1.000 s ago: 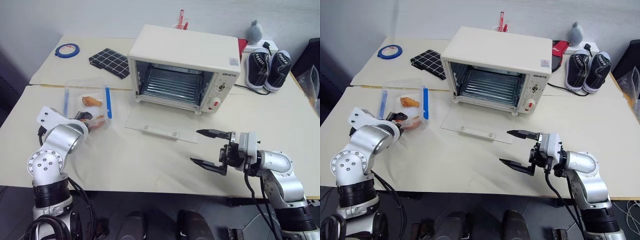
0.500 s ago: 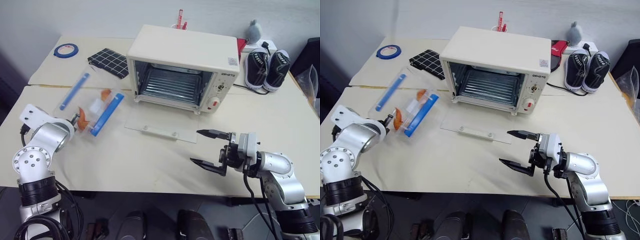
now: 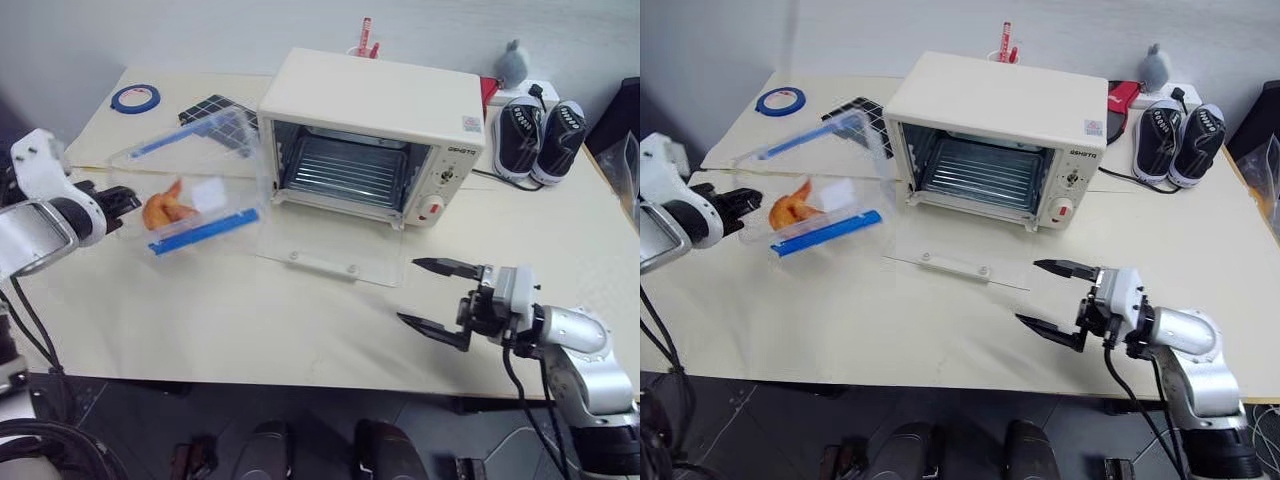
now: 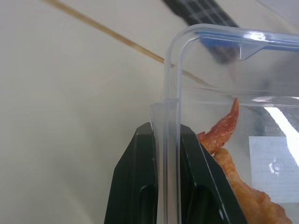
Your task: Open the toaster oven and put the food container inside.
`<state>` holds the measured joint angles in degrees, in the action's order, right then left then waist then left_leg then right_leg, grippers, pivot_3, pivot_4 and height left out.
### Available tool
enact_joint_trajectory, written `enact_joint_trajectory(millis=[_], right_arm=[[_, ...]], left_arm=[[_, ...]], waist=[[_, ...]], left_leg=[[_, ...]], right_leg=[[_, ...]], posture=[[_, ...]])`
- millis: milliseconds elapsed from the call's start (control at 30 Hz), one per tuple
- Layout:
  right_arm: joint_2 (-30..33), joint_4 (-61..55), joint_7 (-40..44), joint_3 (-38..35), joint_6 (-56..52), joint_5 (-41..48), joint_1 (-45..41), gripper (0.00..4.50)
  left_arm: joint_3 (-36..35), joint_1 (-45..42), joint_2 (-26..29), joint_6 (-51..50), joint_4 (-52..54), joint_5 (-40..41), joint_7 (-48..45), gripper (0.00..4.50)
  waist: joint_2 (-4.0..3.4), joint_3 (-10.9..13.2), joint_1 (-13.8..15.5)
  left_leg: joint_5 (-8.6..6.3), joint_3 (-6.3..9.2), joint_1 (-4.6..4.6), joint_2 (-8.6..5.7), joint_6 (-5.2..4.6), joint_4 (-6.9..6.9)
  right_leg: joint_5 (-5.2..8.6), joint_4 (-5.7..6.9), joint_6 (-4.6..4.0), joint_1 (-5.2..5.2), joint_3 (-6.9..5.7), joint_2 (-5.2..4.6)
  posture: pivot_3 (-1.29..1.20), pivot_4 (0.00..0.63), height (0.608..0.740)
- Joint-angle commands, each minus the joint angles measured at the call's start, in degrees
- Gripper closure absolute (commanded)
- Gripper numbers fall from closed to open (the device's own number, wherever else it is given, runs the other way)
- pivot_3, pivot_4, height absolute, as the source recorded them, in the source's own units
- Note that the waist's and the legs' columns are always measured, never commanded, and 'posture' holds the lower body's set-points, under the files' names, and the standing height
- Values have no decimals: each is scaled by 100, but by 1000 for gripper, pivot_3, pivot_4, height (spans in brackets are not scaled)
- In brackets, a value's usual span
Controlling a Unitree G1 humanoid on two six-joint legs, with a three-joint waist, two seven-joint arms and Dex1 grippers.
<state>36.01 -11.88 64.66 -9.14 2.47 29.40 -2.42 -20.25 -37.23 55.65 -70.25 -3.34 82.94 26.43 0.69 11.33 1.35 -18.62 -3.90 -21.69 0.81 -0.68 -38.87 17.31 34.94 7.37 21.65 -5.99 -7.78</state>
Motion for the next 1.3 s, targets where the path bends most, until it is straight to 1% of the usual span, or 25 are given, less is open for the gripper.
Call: enact_joint_trajectory(millis=[33,67,133,167,233,267,367,500,600,767,800,833,967,1033,1100,1167,1200,1233,1300], right_arm=[[109,-365,-142,-360,36,101,366,0],[108,-419,-182,-409,40,101,479,0],[76,-554,-310,-493,46,64,736,0],[53,-628,-379,-522,52,35,851,0],[-10,-801,-548,-578,54,12,1063,0],[-38,-912,-641,-606,53,8,1168,0],[-113,-1258,-903,-711,23,23,1486,0],[-205,-1580,-1224,-800,15,9,1823,0],[-302,-1751,-1437,-790,32,-27,1969,0],[-446,-2023,-1711,-688,16,-112,2176,0],[-460,-2063,-1748,-687,12,-123,2215,0],[-467,-2091,-1777,-685,5,-129,2237,0],[-417,-2140,-1861,-734,-65,-76,2207,0],[-374,-2196,-1908,-734,-172,-22,2155,0],[-276,-2342,-1941,-706,-464,158,2097,0],[-117,-2549,-1937,-641,-854,404,2041,0],[-11,-2666,-1932,-590,-1109,588,2019,0],[94,-2766,-1961,-508,-1382,699,1979,0],[231,-2886,-2058,-346,-1785,794,1876,378]], left_arm=[[501,-498,109,-484,149,-256,-908,4231],[647,-649,31,-538,146,-379,-1048,4231],[1021,-1083,-297,-654,67,-626,-1273,4231],[1205,-1290,-489,-668,21,-804,-1399,4231],[1634,-1771,-898,-1027,-284,-1201,-1420,4231],[1826,-1952,-1090,-990,-345,-1449,-1572,4231],[2068,-2392,-1573,-838,-678,-2068,-1878,4231],[2395,-2776,-1854,-702,-1088,-2954,-2293,4231],[2539,-2985,-2039,-632,-1385,-3570,-2451,4231],[2571,-3098,-2296,-494,-1552,-4239,-2883,4231],[2499,-3090,-2375,-493,-1547,-4344,-2882,3652],[2428,-3084,-2440,-491,-1546,-4440,-2886,3414],[2201,-3062,-2658,-503,-1478,-4701,-3031,2227],[1882,-3036,-2747,-382,-1454,-4711,-3078,1636],[1552,-2988,-2727,-92,-1350,-4680,-3287,1636],[1347,-2941,-2551,77,-1230,-4655,-3597,1636],[1296,-2866,-2397,161,-1177,-4624,-3892,1636],[1315,-2725,-2144,102,-1131,-4483,-4429,1636],[1385,-2388,-1666,166,-1024,-4315,-5415,1578]], waist=[[0,0,2],[-1,1,5],[-1,1,12],[-1,1,29],[0,2,42],[1,2,32],[1,2,21],[1,3,-42],[1,3,-25],[3,4,21],[3,5,30],[3,5,30],[4,5,17],[4,5,16],[4,5,-4],[4,5,-16],[3,5,-18],[3,5,-20],[2,4,-63]], left_leg=[[1,1,0,2,4,0],[1,-1,3,5,7,0],[3,-1,4,7,11,0],[3,-1,4,6,11,0],[3,-3,3,5,11,-2],[4,-1,3,0,10,-2],[3,-5,2,2,10,1],[4,-21,2,7,11,11],[6,-25,2,8,14,10],[6,-28,1,7,12,7],[6,-27,0,7,12,8],[6,-26,-1,7,12,7],[6,-26,-2,6,9,-1],[6,-25,-1,8,10,-2],[6,-25,-1,9,10,-2],[6,-28,-2,10,10,0],[6,-28,-2,11,10,1],[6,-28,-2,12,10,0],[6,-34,-1,14,11,1]], right_leg=[[1,1,-2,0,-1,6],[2,4,-3,1,2,10],[2,9,-5,2,3,12],[2,10,-5,1,3,11],[2,8,-5,1,3,11],[2,9,-4,-1,3,7],[2,5,-4,2,6,11],[2,5,-4,17,17,20],[2,11,-4,23,20,22],[2,11,-4,24,23,18],[2,10,-4,24,21,18],[2,9,-4,24,21,18],[2,15,-4,23,22,15],[2,19,-4,23,21,15],[2,19,-4,25,22,16],[2,24,-4,32,24,16],[2,24,-4,33,24,17],[3,25,-5,33,24,19],[3,27,-6,36,27,20]], posture=[[0,150,740],[0,150,740],[0,150,740],[0,150,740],[0,150,740],[0,150,740],[0,150,740],[0,150,740],[0,150,740],[0,150,740],[0,150,740],[0,150,740],[0,150,740],[0,150,740],[0,150,740],[0,150,740],[0,150,740],[0,150,740],[0,150,740]])
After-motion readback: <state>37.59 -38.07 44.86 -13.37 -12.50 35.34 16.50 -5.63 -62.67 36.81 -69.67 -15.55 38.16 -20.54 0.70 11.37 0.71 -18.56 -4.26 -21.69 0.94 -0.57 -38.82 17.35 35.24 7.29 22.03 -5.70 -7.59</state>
